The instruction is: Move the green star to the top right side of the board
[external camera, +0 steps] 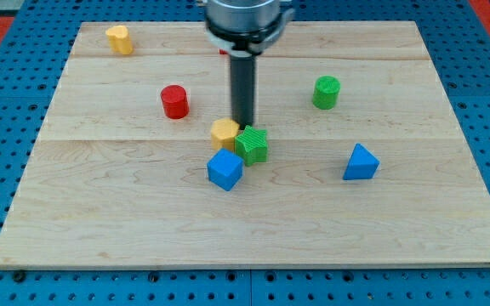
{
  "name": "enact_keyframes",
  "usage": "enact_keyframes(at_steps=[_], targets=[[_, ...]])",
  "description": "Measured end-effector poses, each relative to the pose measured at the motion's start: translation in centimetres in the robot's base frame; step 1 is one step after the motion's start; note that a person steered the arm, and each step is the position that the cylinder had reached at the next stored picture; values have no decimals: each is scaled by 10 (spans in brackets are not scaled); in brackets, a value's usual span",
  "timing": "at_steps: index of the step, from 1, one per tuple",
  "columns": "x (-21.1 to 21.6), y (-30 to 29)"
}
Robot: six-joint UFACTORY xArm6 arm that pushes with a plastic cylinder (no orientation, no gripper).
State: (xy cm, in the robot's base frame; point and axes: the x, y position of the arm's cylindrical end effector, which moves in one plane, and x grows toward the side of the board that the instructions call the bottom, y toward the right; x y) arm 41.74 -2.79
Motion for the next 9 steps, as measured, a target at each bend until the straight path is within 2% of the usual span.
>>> enact_keyframes(at_steps=[2, 3, 4, 5, 6, 7, 8, 9], targets=[[90, 24], [103, 59], [74, 78], [12, 43], [18, 36], [34, -4], [-2, -11], [-34, 11]])
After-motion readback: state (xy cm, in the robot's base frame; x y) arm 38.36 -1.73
